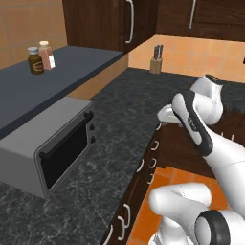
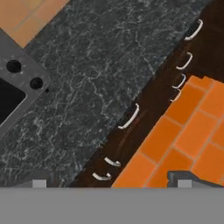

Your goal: Take a straw from the drawer in front and place it inside the glass cup on the dining counter.

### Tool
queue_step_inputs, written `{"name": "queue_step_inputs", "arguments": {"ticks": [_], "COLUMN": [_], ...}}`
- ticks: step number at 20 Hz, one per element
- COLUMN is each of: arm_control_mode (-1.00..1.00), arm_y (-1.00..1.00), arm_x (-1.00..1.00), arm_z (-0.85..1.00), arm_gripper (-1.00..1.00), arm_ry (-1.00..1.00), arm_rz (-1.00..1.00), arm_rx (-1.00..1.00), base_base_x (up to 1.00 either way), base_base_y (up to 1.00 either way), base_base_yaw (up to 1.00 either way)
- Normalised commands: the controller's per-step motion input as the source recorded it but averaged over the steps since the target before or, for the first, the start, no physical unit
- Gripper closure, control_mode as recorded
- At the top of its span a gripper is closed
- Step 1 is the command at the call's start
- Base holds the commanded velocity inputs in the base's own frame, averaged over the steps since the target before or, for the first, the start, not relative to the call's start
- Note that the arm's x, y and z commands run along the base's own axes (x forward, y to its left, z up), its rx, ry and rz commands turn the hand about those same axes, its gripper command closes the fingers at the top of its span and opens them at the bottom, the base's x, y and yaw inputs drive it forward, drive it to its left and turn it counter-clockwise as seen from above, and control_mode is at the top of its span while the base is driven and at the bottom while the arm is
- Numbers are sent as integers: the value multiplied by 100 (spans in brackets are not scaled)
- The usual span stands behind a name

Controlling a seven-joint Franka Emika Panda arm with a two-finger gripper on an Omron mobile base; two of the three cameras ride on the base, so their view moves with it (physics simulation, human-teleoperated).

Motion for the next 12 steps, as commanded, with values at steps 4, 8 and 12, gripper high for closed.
{"name": "queue_step_inputs", "arguments": {"ticks": [4, 8, 12], "arm_control_mode": [-100, -100, -100], "arm_y": [-83, -36, -24], "arm_x": [-13, 1, 11], "arm_z": [-100, -100, -80], "arm_gripper": [-100, -100, -100], "arm_ry": [-10, 5, 18], "arm_rz": [8, 1, 2], "arm_rx": [66, 60, 49], "base_base_x": [0, 0, 0], "base_base_y": [0, 0, 0], "base_base_yaw": [0, 0, 0]}}
